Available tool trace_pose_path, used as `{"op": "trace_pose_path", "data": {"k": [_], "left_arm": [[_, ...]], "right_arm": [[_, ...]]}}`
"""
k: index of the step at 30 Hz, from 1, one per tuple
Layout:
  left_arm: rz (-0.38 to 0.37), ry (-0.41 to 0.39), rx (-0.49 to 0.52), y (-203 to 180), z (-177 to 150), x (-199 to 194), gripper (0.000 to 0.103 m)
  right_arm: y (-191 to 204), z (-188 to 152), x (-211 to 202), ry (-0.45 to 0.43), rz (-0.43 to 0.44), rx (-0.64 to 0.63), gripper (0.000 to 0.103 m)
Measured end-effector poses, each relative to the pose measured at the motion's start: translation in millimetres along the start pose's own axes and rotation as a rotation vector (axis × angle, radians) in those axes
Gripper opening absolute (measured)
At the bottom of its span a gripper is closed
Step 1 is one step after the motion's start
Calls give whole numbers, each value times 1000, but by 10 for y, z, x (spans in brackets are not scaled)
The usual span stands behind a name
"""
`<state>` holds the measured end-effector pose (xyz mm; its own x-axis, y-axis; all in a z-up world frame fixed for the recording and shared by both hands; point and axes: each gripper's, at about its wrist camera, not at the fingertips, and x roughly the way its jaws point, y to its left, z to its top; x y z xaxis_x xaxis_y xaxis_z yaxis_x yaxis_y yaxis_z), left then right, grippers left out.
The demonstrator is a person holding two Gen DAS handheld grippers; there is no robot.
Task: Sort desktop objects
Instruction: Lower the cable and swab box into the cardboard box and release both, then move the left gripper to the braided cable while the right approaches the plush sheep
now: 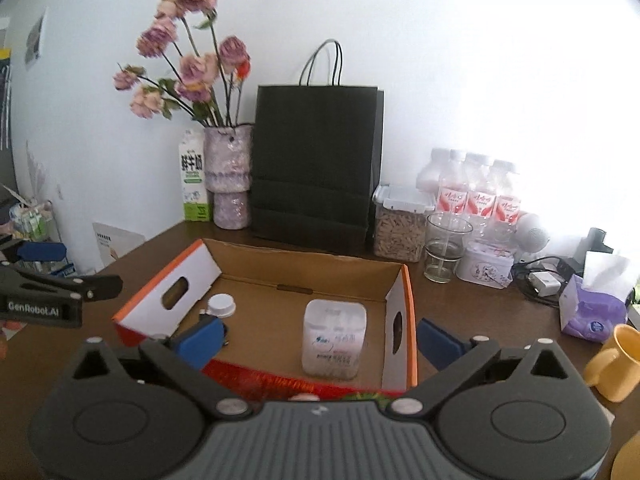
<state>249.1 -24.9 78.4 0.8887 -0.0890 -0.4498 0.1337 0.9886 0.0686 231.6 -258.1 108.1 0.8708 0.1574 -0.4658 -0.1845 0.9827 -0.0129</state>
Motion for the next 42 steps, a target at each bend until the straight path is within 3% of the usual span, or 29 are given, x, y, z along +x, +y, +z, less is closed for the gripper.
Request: {"op": "trace_pose_path", "data": {"k": [7, 17, 23, 33, 42], "left_arm": [[30, -4, -37, 155, -372, -328, 103], [46, 80, -97, 266, -986, -560, 103], [63, 86, -122, 365, -1265, -707, 103], [66, 105, -93, 390, -1413, -700, 103], [-1, 180, -36, 258, -1276, -311, 103]], "right_arm": [[129, -454, -327, -4, -20, 10, 103], [376, -1133, -578, 78, -43, 33, 103], [599, -1378, -646, 117, -13, 16, 103], [799, -1567, -628, 146, -2, 14, 103], [665, -1503, -536, 142, -58, 36, 103]]}}
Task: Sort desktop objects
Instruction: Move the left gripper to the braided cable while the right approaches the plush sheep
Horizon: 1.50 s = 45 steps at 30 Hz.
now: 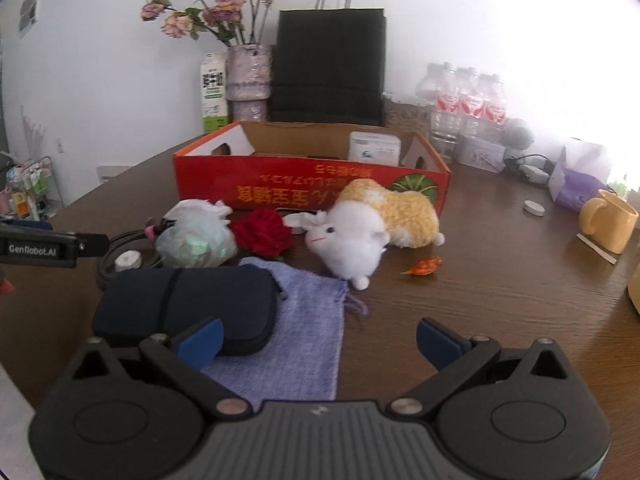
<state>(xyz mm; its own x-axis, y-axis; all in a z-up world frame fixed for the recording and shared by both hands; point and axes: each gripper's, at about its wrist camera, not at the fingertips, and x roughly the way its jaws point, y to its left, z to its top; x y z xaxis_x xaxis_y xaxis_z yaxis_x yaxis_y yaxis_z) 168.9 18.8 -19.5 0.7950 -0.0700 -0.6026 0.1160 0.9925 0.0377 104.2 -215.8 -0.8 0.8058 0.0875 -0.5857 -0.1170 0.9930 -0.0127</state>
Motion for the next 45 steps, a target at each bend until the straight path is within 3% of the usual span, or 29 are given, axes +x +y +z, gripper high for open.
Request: {"op": "trace_pose_path", "data": {"k": [3, 17, 29, 34, 37, 45], "left_arm": [[-16, 54, 11, -36, 59, 157, 103], [-65, 116, 85, -209, 110, 412, 103], [-39, 152, 115, -285, 127, 510, 103], [-52, 168, 76, -227, 123, 561, 103], [-89, 167, 45, -179, 107, 548, 94], [-101, 141, 15, -134, 106, 463, 89]], "right_arm": [[-71, 23, 55, 4, -14, 9, 103], [-311, 193, 332, 7, -40, 38, 103], [-384, 185, 428, 25, -37, 49, 103], [-387, 184, 434, 26, -34, 50, 103], [-393, 181, 440, 29, -36, 50, 103], [-387, 184, 440, 29, -32, 44, 103]]}}
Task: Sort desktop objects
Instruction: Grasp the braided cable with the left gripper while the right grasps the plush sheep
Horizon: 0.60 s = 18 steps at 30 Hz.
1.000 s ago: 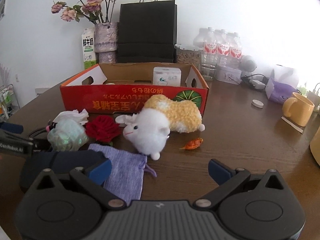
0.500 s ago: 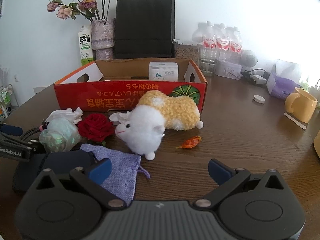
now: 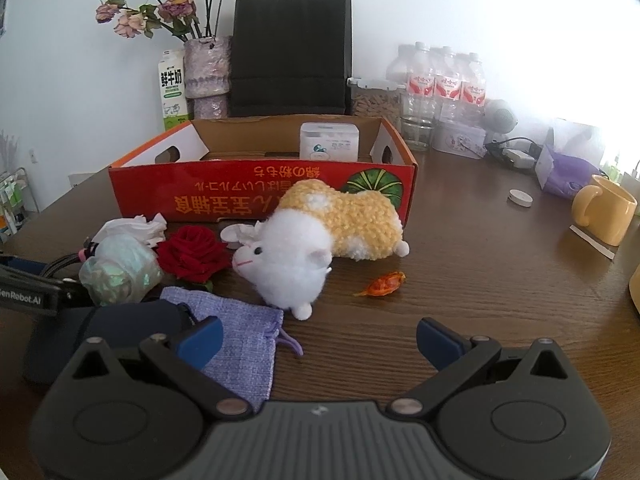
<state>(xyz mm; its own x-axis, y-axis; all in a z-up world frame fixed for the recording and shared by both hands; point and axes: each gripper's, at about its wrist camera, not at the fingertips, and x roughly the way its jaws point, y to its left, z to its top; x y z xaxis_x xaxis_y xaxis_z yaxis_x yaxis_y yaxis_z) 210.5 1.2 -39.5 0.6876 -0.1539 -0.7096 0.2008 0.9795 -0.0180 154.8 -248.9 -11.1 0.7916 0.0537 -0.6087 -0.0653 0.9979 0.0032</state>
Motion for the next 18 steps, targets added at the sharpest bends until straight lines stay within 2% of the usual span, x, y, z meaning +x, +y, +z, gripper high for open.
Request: {"op": "trace_pose_path", "data": {"k": [9, 18], "left_arm": [[9, -80, 3, 6, 45, -178, 88], [25, -178, -28, 30, 177, -397, 88]], "right_arm": [[3, 90, 6, -12, 2, -11, 103], [20, 369, 129, -35, 28, -29, 103]]}}
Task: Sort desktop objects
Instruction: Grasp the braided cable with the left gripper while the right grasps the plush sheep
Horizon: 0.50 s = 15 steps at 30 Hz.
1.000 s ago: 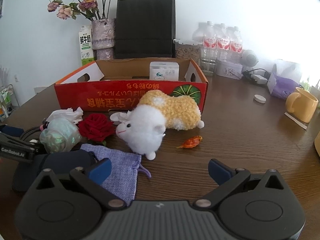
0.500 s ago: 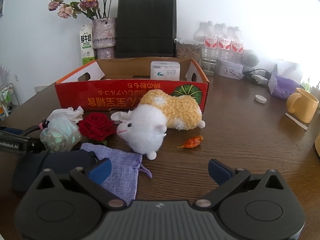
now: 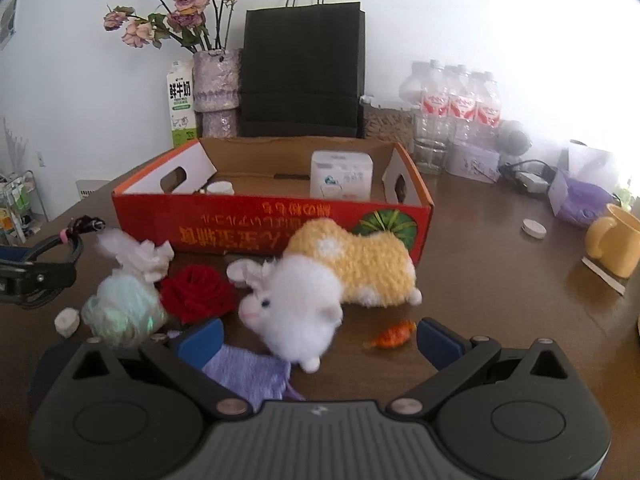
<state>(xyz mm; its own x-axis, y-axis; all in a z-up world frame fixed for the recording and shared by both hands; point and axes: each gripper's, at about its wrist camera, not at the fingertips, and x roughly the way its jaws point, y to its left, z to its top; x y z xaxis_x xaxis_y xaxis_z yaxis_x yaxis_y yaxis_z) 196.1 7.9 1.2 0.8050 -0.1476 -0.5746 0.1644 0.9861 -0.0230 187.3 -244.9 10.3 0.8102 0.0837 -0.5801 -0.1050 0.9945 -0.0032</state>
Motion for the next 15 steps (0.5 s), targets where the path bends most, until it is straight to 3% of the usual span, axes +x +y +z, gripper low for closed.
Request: {"op": "trace_pose_path", "data": {"k": [4, 10, 15], "left_arm": [[-2, -22, -5, -21, 57, -17, 88], [-5, -34, -13, -54, 96, 30, 88], [-10, -34, -16, -65, 89, 77, 88]], "right_arm": [[7, 146, 132, 7, 14, -3, 103], [1, 268, 418, 65, 10, -4, 90], [-24, 267, 597, 110, 13, 25, 90]]}}
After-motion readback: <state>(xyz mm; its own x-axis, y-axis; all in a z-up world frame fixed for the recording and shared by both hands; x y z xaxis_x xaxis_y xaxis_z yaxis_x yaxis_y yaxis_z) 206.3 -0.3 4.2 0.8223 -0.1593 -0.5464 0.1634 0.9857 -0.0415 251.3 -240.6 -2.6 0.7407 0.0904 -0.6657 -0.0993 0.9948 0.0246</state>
